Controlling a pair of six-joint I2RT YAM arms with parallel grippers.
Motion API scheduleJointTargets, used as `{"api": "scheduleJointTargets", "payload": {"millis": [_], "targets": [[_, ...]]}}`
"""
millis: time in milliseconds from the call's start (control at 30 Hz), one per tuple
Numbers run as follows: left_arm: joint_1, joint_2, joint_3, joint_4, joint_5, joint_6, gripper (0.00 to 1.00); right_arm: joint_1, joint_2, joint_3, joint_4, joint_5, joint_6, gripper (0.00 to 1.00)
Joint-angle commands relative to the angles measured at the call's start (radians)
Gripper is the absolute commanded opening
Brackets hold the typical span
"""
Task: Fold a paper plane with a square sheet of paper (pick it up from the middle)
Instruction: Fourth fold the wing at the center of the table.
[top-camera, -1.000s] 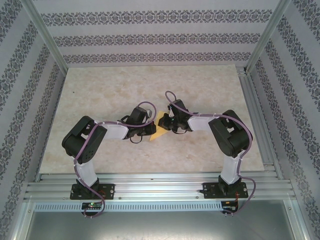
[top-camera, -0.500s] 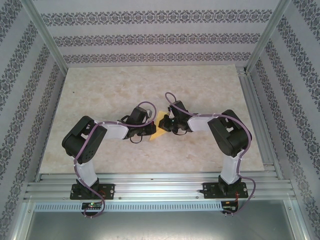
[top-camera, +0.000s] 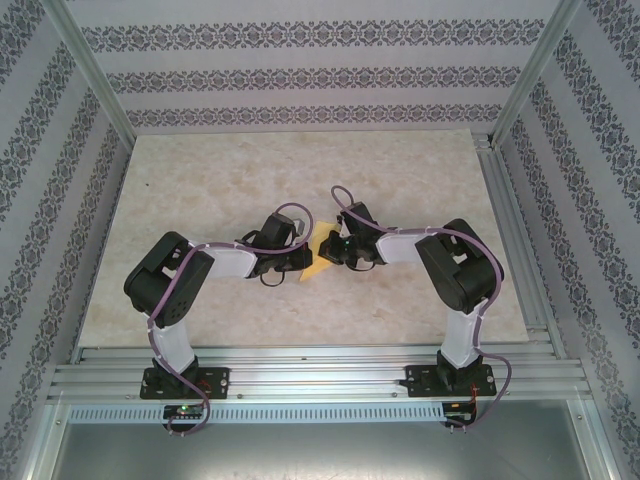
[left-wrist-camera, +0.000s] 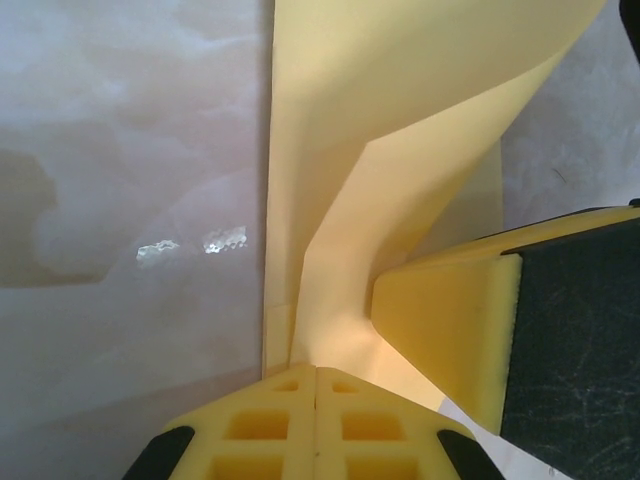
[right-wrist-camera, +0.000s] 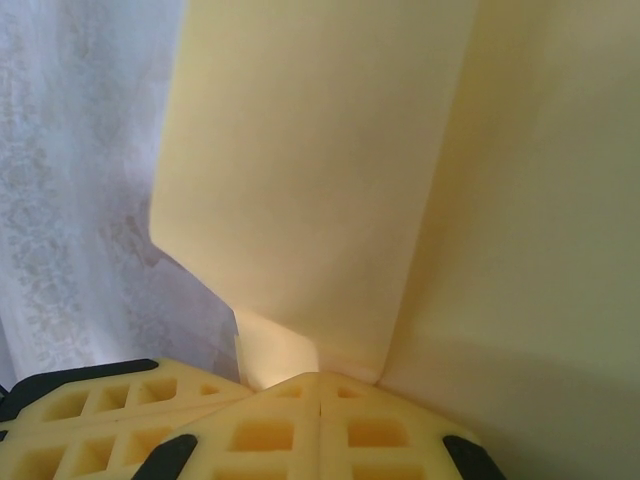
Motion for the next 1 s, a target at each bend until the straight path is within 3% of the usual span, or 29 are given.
{"api": "scheduleJointTargets", "payload": {"millis": [0, 533, 800, 967], "targets": [[0.011, 0.042, -0.002, -0.103, -0.003, 0.027, 0.04, -0.019, -0.044, 0.042, -0.022, 0.026, -0.055, 0.0], [0.01, 0.019, 0.03, -0.112, 0.04, 0.028, 0.06, -0.047, 0.079, 0.058, -0.029, 0.036, -0.068, 0.0], [0.011, -0.055, 0.115, -0.109, 0.047, 0.026, 0.16, -0.046, 0.082, 0.041, -0.021, 0.049, -0.053, 0.0], [0.01, -0.039, 0.144, -0.12, 0.027, 0.034, 0.16, -0.044, 0.09, 0.035, -0.015, 0.052, -0.043, 0.0]]}}
